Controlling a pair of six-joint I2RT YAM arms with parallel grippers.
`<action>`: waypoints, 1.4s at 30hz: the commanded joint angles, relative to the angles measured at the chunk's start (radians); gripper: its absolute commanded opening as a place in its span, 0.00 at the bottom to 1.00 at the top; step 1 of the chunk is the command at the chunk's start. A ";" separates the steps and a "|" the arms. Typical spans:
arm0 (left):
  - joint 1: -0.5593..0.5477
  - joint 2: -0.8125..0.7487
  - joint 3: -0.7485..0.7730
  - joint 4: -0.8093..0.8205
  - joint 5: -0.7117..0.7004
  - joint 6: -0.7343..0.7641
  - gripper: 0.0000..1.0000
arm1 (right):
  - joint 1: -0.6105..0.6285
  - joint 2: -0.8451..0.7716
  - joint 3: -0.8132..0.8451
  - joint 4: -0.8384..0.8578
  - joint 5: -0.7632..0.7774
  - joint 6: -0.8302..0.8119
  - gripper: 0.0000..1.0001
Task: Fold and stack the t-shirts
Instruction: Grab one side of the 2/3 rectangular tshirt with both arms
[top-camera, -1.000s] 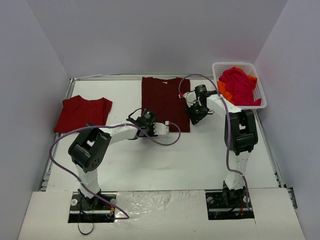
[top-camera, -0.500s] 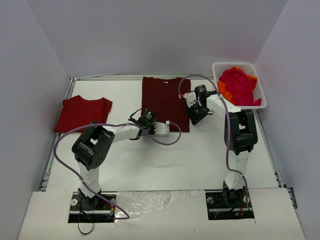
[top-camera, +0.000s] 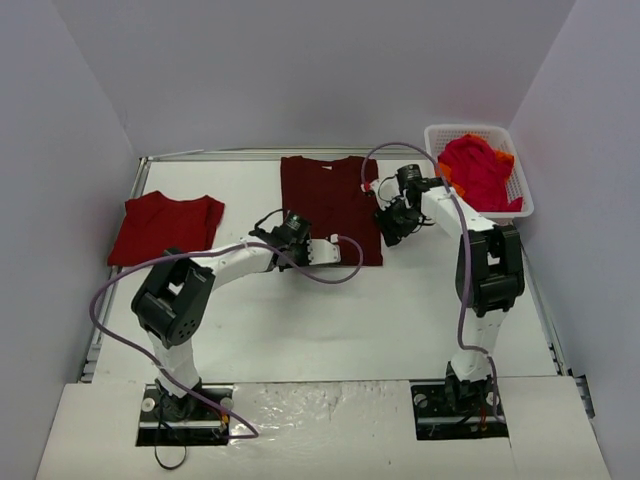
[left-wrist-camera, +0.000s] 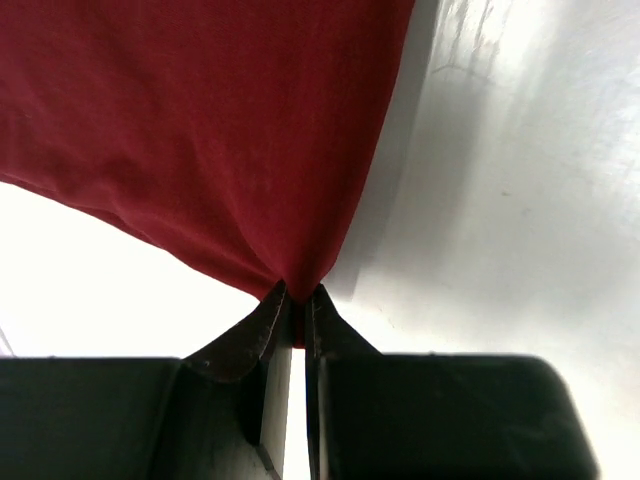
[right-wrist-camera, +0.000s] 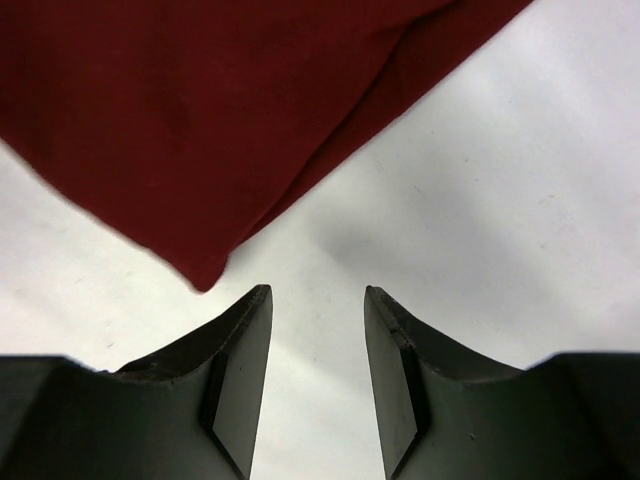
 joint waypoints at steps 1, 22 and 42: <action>0.032 -0.083 0.056 -0.101 0.105 -0.051 0.02 | -0.004 -0.147 -0.006 -0.061 -0.118 -0.052 0.38; 0.118 0.045 0.200 -0.356 0.346 -0.090 0.02 | 0.104 -0.492 -0.560 0.394 -0.134 -0.276 0.43; 0.156 0.128 0.327 -0.494 0.421 -0.107 0.02 | 0.279 -0.503 -0.697 0.617 0.064 -0.351 0.46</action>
